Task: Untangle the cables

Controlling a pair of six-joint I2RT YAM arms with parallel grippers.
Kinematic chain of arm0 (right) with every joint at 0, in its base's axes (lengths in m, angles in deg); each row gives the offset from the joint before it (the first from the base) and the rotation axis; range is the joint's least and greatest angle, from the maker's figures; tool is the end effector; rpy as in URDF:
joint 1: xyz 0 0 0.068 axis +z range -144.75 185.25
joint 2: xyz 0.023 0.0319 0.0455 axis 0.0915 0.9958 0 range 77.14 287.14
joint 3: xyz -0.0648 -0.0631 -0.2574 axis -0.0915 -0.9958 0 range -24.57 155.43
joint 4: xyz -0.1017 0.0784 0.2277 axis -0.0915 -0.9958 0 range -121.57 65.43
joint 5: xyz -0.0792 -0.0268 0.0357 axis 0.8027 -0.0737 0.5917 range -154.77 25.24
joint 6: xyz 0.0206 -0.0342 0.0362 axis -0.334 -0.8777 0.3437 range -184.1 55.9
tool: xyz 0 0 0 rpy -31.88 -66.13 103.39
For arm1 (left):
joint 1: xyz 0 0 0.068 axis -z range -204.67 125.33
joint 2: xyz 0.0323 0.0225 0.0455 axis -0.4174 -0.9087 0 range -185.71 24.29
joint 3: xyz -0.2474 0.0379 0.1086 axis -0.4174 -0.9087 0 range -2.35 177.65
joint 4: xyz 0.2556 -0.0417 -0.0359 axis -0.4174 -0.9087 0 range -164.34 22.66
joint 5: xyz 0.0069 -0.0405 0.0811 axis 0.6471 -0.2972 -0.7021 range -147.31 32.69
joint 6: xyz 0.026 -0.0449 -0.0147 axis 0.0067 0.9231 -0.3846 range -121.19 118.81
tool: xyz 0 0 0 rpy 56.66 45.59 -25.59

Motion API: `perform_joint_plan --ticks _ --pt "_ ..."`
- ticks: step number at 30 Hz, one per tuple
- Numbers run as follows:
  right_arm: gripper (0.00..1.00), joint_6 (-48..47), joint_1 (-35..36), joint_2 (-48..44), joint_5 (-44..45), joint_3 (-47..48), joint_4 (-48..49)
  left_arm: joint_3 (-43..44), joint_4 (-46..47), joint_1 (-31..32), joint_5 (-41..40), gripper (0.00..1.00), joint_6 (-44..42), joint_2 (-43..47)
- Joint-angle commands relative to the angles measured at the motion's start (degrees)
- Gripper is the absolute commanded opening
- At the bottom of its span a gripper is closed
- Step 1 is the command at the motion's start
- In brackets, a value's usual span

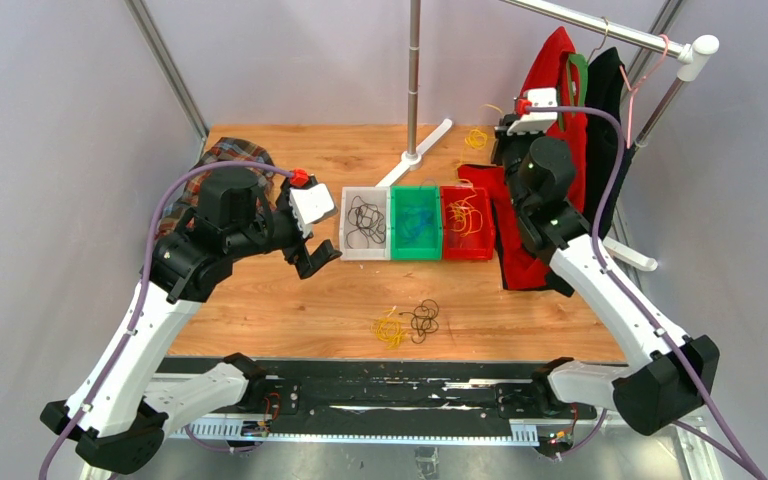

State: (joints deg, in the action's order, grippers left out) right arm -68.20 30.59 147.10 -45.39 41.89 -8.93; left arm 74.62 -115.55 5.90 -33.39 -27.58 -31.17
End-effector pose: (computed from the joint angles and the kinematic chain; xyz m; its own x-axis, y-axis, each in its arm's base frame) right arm 0.2607 0.1104 0.4291 0.1976 0.0189 -0.9801 -0.0967 0.9953 -0.0003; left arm 0.1403 -0.0996 0.4287 -0.0011 0.4726 -0.8813 0.8678 0.4384 0.2340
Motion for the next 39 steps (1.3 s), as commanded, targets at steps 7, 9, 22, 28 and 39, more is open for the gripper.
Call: perform_joint_plan --ticks 7,9,22,28,39 --pt "0.01 3.8 -0.65 2.47 -0.38 -6.3 1.94 1.44 -0.22 0.28 -0.52 0.98 -0.85 0.53" --pt "0.0 3.37 -0.65 2.95 -0.03 -7.13 2.19 1.35 -0.24 0.28 -0.54 0.98 -0.95 0.62" --pt "0.01 0.69 -0.99 10.34 1.97 -10.41 2.35 1.04 -0.22 0.28 -0.29 0.98 -0.96 0.71" --pt "0.01 -0.82 -1.96 18.38 3.39 -12.3 1.78 1.02 -0.78 0.28 -0.02 0.98 -0.77 0.86" --pt "0.01 -2.72 -2.0 27.34 9.51 -9.22 -2.64 0.88 -0.96 0.28 0.21 0.98 -0.89 0.99"
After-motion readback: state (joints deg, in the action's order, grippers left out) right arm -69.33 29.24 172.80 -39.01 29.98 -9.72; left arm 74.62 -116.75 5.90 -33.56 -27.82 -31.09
